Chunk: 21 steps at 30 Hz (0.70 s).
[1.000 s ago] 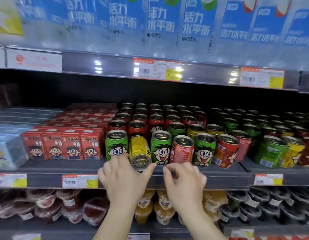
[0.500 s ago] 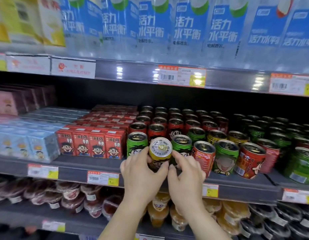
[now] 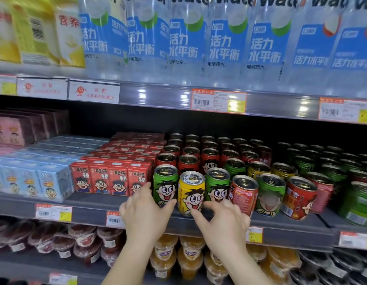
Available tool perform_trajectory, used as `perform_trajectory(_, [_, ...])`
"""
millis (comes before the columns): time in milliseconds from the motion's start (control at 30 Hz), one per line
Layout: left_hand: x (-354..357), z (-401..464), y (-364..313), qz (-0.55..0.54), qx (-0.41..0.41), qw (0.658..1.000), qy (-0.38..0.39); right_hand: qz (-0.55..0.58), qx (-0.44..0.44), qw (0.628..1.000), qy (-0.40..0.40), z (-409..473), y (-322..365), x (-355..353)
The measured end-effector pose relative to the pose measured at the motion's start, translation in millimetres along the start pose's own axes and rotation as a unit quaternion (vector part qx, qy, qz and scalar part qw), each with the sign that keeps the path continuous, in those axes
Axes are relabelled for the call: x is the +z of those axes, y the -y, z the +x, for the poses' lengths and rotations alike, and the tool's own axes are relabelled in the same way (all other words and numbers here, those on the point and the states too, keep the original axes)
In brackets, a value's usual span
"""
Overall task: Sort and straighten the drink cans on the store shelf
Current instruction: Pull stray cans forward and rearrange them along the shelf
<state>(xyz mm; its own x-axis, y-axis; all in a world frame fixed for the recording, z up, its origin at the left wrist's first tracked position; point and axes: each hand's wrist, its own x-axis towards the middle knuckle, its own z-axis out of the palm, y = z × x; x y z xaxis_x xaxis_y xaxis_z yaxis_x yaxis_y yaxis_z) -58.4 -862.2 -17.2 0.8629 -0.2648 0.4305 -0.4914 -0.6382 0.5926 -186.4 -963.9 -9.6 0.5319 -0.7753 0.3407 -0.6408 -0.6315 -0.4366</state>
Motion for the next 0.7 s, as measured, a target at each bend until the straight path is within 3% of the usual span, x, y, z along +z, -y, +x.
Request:
perform_trajectory(133, [3.5, 10.0, 1.4, 0.033, 0.027, 0.999, 0.010, -0.024, 0.004, 1.000, -0.020, 6.2, 5.4, 3.3])
perform_trajectory(500, [10.4, 20.0, 1.7, -0.052, 0.048, 0.997, -0.003, 0.014, 0.010, 0.997, -0.077, 2.0, 8.9, 0.7])
perform_trajectory(700, [4.6, 19.4, 1.5, -0.086, 0.049, 0.995, 0.013, 0.010, 0.021, 0.999, -0.027, 8.9, 18.4, 10.4])
